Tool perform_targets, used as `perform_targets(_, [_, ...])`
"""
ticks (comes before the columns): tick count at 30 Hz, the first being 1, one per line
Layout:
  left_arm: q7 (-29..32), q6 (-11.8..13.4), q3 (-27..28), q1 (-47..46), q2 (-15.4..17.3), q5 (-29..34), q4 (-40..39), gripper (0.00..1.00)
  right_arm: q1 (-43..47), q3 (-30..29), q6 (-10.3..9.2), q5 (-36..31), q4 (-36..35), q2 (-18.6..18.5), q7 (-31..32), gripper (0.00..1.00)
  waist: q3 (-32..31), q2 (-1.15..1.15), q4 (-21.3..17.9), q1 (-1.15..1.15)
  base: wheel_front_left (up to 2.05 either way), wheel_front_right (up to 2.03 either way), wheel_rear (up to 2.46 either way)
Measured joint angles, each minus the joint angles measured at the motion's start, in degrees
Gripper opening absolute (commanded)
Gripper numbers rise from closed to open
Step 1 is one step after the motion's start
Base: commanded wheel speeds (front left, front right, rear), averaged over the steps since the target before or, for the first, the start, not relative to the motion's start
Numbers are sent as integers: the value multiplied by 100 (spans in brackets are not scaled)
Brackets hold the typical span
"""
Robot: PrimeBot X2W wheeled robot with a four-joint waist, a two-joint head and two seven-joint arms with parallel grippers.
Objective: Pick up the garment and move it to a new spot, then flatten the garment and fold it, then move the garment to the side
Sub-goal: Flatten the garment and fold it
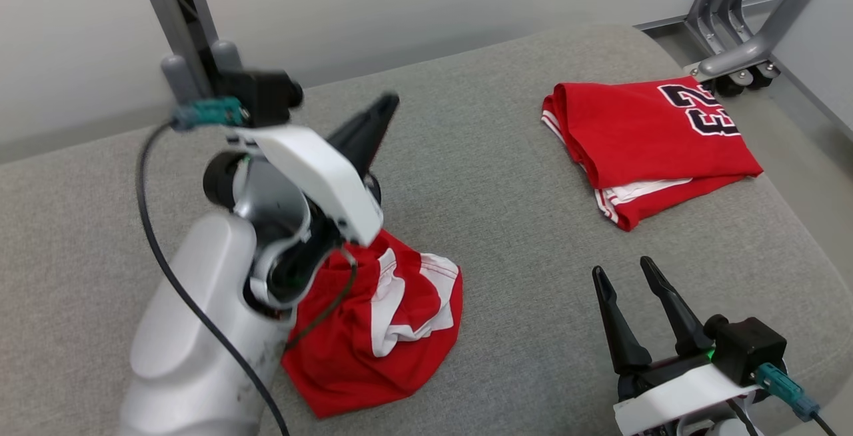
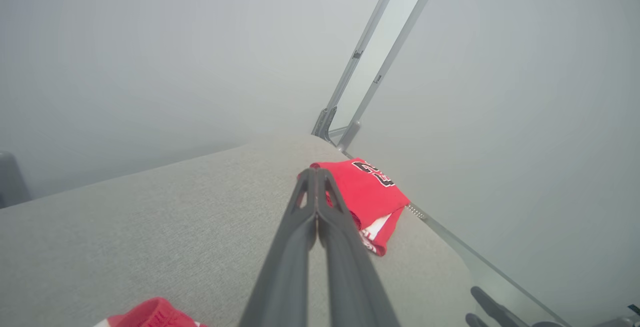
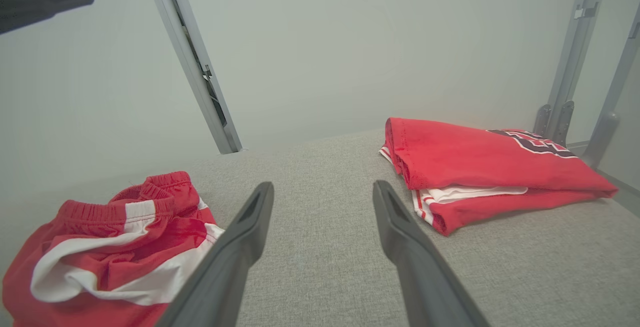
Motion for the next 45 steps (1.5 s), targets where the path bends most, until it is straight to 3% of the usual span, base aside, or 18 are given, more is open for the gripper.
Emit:
perform_targets(7, [-487,379,19,-960,-3,-921,367,0,120,-38,0,10,41,15,0,100,-217,0,-122,0,0,0,0])
perform_targets(10, [-328,376,-218,-1388,22,-826,665,0,164,-24,0,10,59,24,0,100,-300,0,-174,0,0,0,0])
perform_targets(11, [-115,308,-396,-1450,100,-732,759,15,175,-21,0,10,58,27,0,100,-319,0,-193,0,0,0,0])
perform_targets(12, [48,191,-608,-1451,197,-606,825,50,183,-16,0,11,56,31,0,100,-332,0,-214,0,0,0,0])
perform_targets(13, [142,93,-759,-1425,313,-499,840,100,186,-21,0,12,49,32,0,100,-339,0,-237,0,0,0,0])
perform_targets(16, [118,-80,-1198,-1168,776,52,740,100,189,-35,0,27,8,38,0,100,-310,0,-288,0,0,0,0])
perform_targets(20, [-1,13,-1718,-404,1232,716,654,100,211,-109,-1,29,-18,44,1,100,-184,0,-288,0,0,0,0])
perform_targets(25, [160,191,-2220,256,1340,1050,504,100,232,-170,0,10,-46,41,0,100,-13,0,-164,0,0,0,0])
perform_targets(30, [530,268,-2591,272,1567,1480,567,100,75,-98,0,-29,-57,23,0,100,199,0,-30,0,0,0,0])
perform_targets(38, [681,361,-2794,72,1477,1717,737,100,-33,23,0,-27,-41,-9,0,100,472,0,53,0,0,0,0])
perform_targets(39, [691,333,-2809,72,1459,1693,730,53,-35,23,0,-24,-40,-12,0,100,482,0,49,0,0,0,0])
perform_targets(40, [727,302,-2829,73,1450,1661,710,13,-35,23,0,-15,-40,-12,0,100,488,0,40,0,0,0,0])
perform_targets(41, [724,265,-2830,75,1424,1605,662,0,-35,20,0,-8,-38,-13,0,100,488,0,32,0,0,0,0])
perform_targets(45, [510,122,-2482,172,1106,871,312,0,-15,-1,0,19,-10,-11,0,100,408,0,3,0,0,0,0])
